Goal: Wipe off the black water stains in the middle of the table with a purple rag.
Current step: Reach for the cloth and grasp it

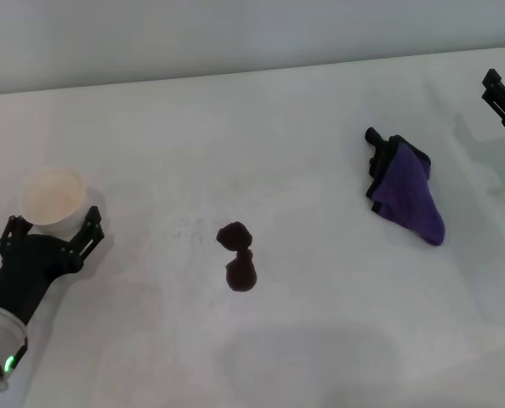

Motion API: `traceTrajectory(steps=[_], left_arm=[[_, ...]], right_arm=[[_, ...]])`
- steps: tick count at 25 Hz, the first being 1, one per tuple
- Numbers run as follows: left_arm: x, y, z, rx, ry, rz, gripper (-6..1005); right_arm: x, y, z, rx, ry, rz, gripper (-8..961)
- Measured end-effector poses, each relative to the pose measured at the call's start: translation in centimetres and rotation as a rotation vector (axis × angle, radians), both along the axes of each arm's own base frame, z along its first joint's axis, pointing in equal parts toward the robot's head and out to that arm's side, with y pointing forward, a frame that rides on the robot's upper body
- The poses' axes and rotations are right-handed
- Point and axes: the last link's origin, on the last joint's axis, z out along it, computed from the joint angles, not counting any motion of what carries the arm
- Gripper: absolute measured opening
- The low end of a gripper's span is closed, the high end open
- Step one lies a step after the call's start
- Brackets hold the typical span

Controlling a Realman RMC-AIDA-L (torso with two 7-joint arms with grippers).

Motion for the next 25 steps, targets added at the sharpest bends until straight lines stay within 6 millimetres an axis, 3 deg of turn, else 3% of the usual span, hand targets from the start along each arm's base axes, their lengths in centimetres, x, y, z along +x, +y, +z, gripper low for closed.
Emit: traceTrajectory(steps=[18, 25], left_arm=[[-1.4, -2.6, 0.3, 0.024, -0.033, 0.050, 890], [-1.4, -4.8, 0.5, 0.070, -0.087, 0.066, 889]], right_arm=[[-0.4, 0.3, 0.0, 0.000, -0.001, 0.020, 870], [-0.5, 0.3, 0.0, 0.000, 0.007, 0.021, 870]])
